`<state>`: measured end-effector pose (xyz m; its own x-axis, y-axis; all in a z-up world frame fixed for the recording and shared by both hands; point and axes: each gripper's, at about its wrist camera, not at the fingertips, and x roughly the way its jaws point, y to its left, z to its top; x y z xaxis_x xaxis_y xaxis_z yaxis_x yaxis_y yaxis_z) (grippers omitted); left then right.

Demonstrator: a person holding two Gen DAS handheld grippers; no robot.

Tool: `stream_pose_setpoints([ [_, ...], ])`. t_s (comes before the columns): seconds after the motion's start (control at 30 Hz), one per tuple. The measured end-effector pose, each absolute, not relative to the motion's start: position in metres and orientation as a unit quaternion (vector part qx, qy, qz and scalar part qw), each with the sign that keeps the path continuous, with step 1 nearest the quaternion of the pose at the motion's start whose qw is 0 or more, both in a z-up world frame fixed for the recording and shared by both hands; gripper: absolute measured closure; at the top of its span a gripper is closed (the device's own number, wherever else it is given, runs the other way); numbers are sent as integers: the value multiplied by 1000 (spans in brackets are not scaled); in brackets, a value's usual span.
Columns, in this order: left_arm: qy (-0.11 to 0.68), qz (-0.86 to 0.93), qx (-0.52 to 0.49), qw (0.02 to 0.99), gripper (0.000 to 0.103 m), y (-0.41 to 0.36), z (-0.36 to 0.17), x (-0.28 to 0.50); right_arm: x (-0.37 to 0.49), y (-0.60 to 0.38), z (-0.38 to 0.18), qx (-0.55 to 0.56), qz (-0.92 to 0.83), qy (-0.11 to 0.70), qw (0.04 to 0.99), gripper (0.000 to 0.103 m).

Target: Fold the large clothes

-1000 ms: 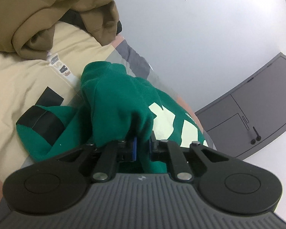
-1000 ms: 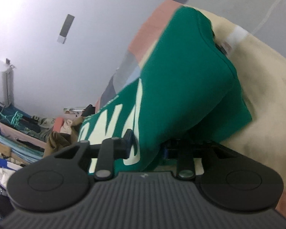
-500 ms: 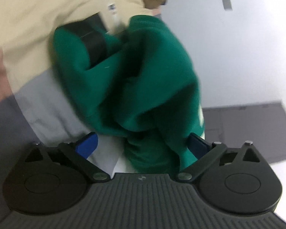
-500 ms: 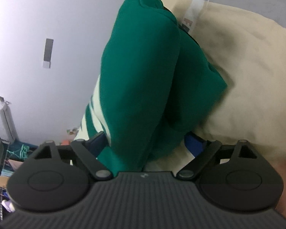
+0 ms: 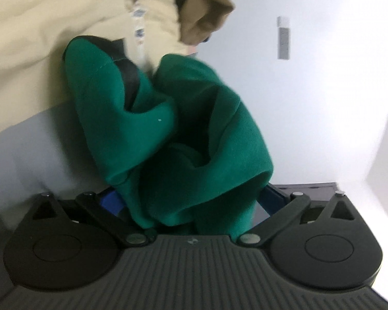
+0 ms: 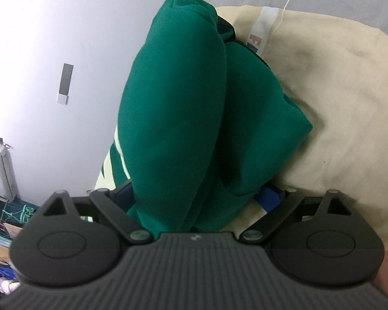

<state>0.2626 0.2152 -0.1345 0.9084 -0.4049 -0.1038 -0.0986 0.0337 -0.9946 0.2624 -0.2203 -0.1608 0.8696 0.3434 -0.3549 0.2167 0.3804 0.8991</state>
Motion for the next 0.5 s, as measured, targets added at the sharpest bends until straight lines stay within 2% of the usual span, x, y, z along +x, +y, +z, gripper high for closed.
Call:
stream_pose_setpoints([
  [0.27, 165, -93, -690, 698, 0, 220, -127, 286, 264, -214, -156, 528, 41, 256, 809, 8],
  [0.4, 197, -62, -671, 712, 0, 216, -127, 298, 267, -215, -154, 531, 41, 253, 808, 8],
  [0.47, 204, -58, -654, 726, 2, 216, -127, 301, 263, -221, -152, 541, 39, 242, 805, 8],
  [0.5, 209, -53, -643, 735, 8, 216, -126, 302, 261, -223, -149, 544, 34, 234, 805, 8],
])
